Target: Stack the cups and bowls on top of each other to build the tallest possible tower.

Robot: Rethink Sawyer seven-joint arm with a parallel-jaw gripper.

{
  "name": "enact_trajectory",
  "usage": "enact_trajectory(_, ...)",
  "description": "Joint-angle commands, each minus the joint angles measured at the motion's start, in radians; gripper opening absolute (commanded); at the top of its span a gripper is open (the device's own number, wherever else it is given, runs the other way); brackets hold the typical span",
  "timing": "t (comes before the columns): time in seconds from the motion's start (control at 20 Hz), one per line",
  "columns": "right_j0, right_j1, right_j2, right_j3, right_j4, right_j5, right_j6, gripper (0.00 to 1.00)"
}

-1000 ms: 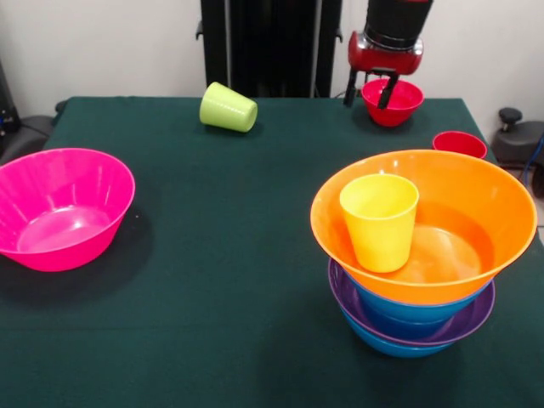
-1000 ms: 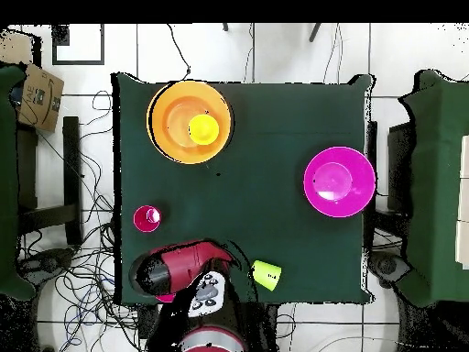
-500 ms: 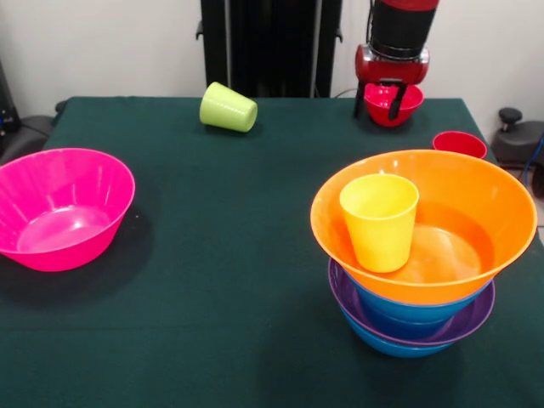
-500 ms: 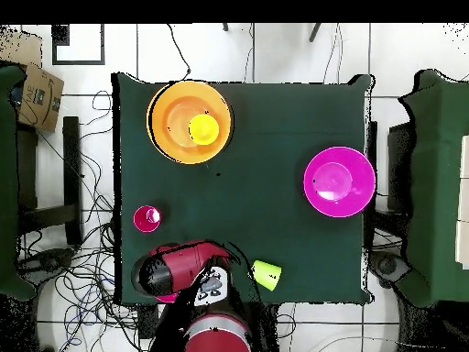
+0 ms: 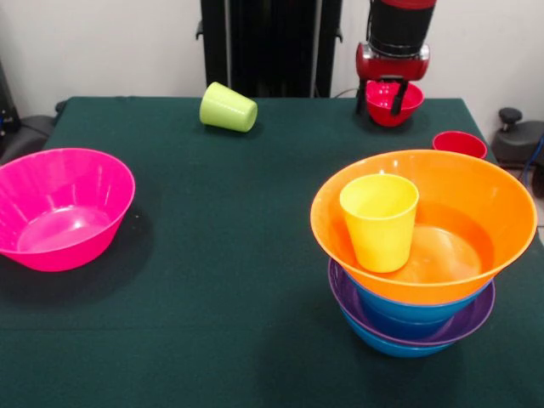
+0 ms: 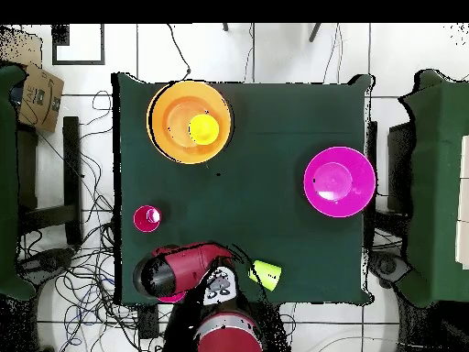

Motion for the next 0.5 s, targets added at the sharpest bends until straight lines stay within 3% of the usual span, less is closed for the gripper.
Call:
enact_trajectory(0.05, -0.07, -0.131, 0.148, 0.094, 0.037, 0.082, 0.063, 1.0)
enact_trajectory(0.5, -0.149, -0.352, 0.248, 0.225, 0.112, 0.219, 0.03, 1.0)
